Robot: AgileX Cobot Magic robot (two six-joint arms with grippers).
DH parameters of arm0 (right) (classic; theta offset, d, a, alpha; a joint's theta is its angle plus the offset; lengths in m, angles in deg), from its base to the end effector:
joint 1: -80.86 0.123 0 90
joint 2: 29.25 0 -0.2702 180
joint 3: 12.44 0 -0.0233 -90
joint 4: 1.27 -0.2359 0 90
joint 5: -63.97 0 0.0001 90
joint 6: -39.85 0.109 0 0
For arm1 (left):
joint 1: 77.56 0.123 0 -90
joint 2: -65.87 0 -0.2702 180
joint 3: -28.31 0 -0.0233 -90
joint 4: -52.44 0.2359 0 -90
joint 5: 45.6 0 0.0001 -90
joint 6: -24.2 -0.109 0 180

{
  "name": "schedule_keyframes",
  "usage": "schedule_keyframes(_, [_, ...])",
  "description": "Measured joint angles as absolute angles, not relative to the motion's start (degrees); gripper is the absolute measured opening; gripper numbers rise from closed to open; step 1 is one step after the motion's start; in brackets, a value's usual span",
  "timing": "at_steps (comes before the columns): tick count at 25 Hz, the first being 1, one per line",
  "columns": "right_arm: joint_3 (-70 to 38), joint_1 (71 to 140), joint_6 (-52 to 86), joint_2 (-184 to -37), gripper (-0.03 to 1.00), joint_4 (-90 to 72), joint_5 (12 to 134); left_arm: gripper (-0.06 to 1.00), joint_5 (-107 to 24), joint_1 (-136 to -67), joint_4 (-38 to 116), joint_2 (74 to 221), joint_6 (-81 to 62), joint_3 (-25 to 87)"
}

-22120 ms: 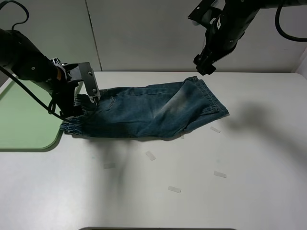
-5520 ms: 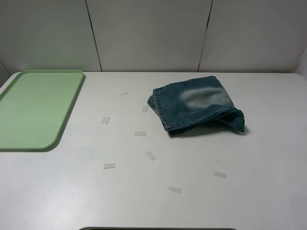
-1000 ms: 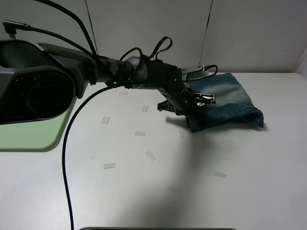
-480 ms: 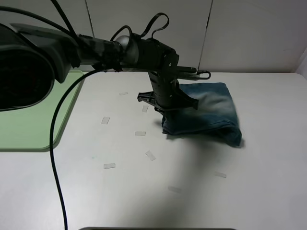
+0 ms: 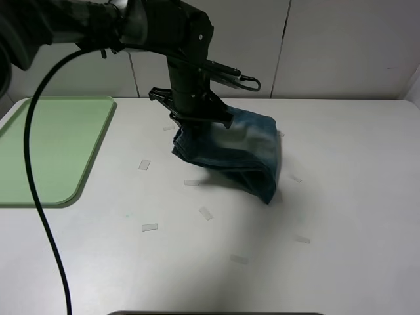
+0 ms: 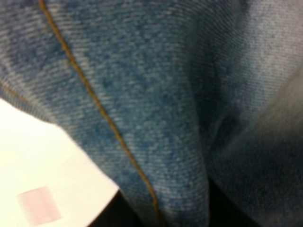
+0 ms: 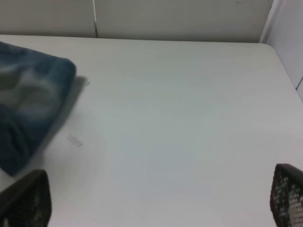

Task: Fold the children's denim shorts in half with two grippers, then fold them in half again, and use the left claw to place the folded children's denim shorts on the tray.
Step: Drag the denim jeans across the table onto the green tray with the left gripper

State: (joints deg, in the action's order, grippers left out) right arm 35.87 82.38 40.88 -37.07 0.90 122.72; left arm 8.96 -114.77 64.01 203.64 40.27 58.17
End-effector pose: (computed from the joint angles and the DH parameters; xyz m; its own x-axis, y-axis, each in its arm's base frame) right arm 0.0141 -0.0032 0.2647 -0.4203 -0.0128 -0.9073 0.0021 0.9999 -0.0151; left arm 0.3811 -0.2670 0.1520 -0.8370 0.4354 -0.3315 0.4265 0.8986 0.1031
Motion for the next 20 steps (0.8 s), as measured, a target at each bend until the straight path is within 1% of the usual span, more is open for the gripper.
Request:
schedule_keyframes(10, [35.9,82.4,40.9,-37.1,0.70,0.9,122.7,0.18,16.0,-105.9,64.9,196.6,33.4,57.9])
schedule_keyframes(20, [35.9,82.4,40.9,-37.1,0.70,0.9,122.7,0.18,20.9,-96.8,65.4,195.1,28.2,57.9])
